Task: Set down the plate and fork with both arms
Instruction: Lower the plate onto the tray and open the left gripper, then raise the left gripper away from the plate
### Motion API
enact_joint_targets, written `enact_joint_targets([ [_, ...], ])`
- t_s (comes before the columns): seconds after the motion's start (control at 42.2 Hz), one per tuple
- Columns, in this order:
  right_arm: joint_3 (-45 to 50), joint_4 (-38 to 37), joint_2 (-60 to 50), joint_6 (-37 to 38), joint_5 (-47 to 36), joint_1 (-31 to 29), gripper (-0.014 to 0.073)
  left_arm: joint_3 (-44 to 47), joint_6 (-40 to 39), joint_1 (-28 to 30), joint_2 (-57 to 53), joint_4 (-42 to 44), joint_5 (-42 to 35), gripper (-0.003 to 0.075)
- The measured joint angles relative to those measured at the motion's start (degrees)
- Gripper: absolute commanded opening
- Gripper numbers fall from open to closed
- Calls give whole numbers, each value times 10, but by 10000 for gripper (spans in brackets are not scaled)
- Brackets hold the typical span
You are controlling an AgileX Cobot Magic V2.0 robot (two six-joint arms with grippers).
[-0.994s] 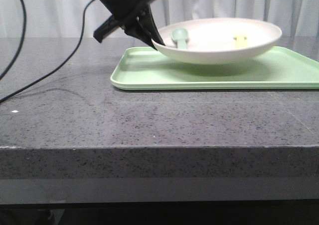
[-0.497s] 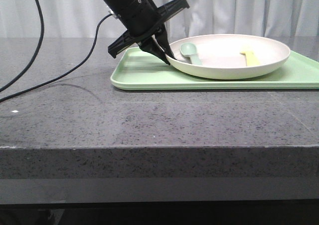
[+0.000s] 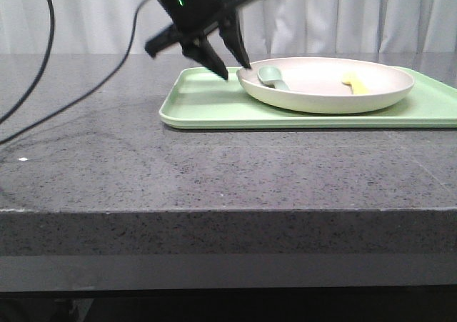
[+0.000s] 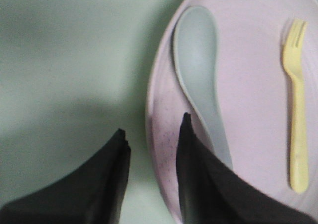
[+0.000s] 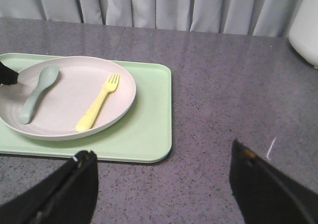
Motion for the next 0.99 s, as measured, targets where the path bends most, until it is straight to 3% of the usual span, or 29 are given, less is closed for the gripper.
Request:
enact_joint_targets([
  [0.284,0,0,0,0,0,0,571,58,45,-5,-142,108,28,244],
  [0.592,-33,48,28,0,32,0,571,335,48,2,-361,179,-46,244],
  [0.829,-112,78,117,-12,105,6,569,518,54,52,-525,197,-71,244],
  [0.994,-177,103,200,-49,163,37,569,619,101,88,-613,189,-72,244],
])
